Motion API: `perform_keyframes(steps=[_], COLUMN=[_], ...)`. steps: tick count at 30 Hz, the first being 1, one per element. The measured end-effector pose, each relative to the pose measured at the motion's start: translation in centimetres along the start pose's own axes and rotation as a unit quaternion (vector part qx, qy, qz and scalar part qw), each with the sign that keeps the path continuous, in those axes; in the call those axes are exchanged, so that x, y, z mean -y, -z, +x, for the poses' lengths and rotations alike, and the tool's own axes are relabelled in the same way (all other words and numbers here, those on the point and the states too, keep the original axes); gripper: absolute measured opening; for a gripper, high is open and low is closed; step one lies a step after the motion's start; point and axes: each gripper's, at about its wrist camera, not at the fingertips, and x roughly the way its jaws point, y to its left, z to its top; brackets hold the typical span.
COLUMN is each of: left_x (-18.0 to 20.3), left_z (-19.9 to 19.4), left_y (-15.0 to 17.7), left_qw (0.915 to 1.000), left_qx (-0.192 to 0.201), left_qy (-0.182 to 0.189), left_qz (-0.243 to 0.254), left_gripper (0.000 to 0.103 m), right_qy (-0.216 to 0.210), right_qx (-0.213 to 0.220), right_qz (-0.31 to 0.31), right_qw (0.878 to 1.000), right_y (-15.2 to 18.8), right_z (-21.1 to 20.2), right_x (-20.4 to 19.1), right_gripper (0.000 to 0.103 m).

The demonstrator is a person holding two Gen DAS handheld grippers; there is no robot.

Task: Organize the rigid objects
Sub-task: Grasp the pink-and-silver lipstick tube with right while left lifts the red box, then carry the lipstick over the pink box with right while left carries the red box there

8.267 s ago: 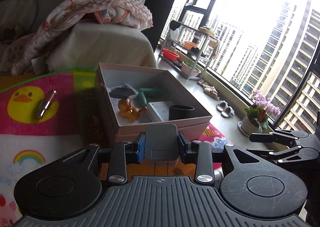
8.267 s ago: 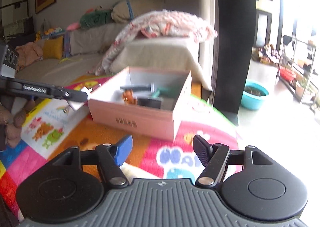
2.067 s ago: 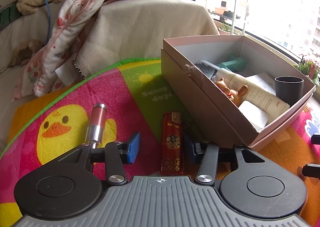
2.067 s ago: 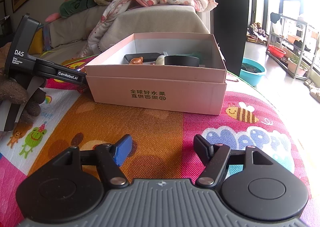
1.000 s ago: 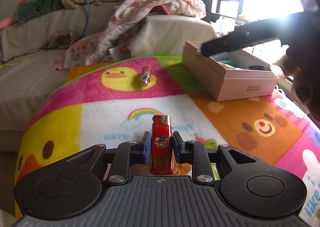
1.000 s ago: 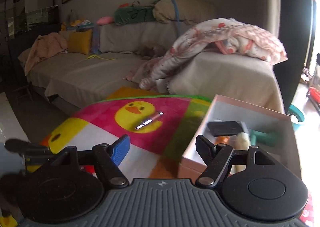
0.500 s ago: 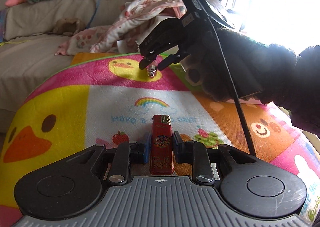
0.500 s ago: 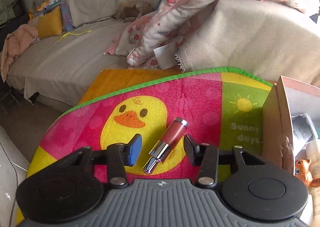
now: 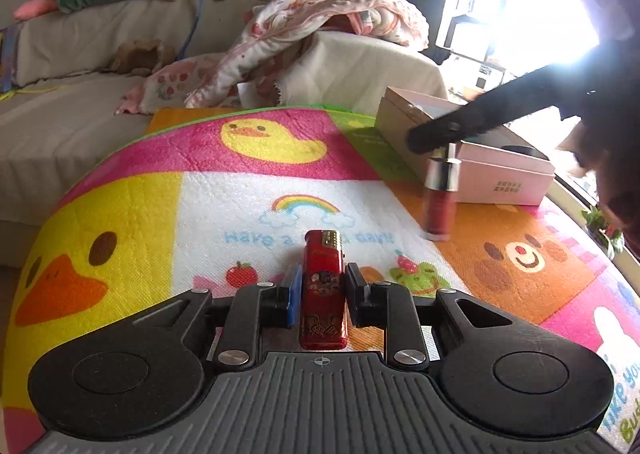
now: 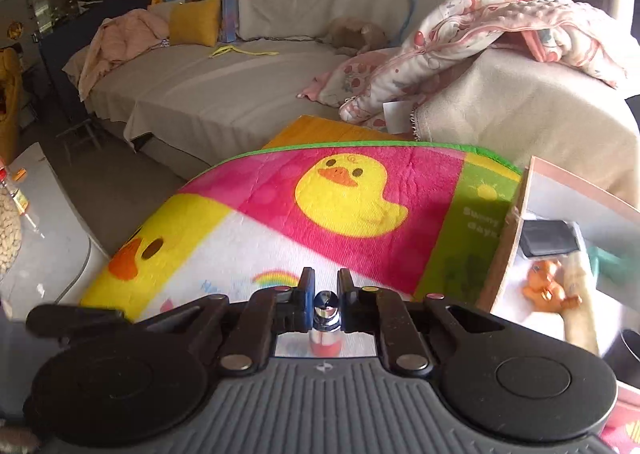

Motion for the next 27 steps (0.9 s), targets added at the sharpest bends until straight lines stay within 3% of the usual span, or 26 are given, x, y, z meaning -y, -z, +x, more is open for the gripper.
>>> perform_keyframes(steps=[9, 14, 17, 21, 27], left_x=[7.4, 13.0, 15.4, 16.8, 17.4], left_z=[-1.3, -1.7, -1.8, -1.3, 3.2], left_y=[0.0, 0.7, 0.2, -3.4, -12.4], left_qw=[0.9939, 0.9803, 0.9741, 0.9738, 0.9812], left_qx=[-0.026, -0.059, -0.058, -0.018, 0.048], left_qy=[0.084, 0.129, 0.134, 0.113, 0.082], left_qz=[0.067, 0.137, 0.173, 0.196, 0.168], left_gripper=[0.026, 0.026, 0.026, 0.026, 0.026], right_qy=[0.045, 0.065, 0.077, 0.086, 0.097], right_qx=[0.026, 0.062, 0.093, 0.142, 0.231], right_qz=[0.055, 0.081, 0.085, 0.093, 0.104], right_qw=[0.997, 0.993, 0.989, 0.982, 0.962], right_y=[9.0, 12.5, 13.8, 13.7, 9.8], right_z=[-10.2, -14.7, -17.1, -19.7, -20.9], right_x=[4.2, 5.9, 6.7, 8.2, 11.4], right_gripper=[0.011, 0.011, 0.011, 0.011, 0.011])
